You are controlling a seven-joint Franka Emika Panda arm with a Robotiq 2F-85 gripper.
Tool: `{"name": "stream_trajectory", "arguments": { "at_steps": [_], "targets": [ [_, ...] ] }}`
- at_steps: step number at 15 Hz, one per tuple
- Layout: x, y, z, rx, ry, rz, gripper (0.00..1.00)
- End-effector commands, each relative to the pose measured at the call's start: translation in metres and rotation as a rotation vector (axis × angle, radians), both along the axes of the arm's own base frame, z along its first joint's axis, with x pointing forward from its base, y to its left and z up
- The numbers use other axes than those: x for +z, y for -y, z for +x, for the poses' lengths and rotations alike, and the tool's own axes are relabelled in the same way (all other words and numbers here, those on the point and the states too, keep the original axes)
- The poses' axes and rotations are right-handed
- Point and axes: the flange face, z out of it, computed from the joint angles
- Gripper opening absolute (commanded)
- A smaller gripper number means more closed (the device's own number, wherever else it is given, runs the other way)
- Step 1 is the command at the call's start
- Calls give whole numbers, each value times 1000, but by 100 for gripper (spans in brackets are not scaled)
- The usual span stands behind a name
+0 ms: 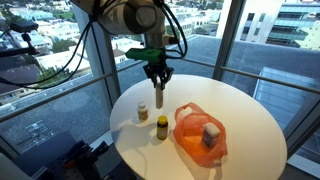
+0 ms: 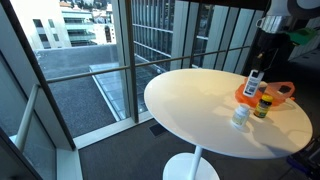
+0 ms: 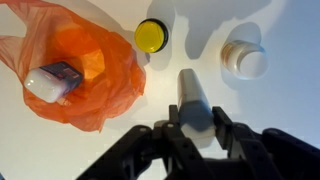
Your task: Remove a bottle from the plastic
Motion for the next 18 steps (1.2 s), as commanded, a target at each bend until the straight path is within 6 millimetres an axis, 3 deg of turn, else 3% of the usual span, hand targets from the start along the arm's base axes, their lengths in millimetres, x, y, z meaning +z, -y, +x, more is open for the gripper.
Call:
{"name": "stream_trajectory", "arguments": {
  "at_steps": [1, 12, 18],
  "targets": [
    [-13, -4, -13, 1, 5, 22, 13],
    [-72, 2, -25, -30, 7, 25, 13],
    [-94, 11, -22, -58, 9, 28, 13]
  ]
}}
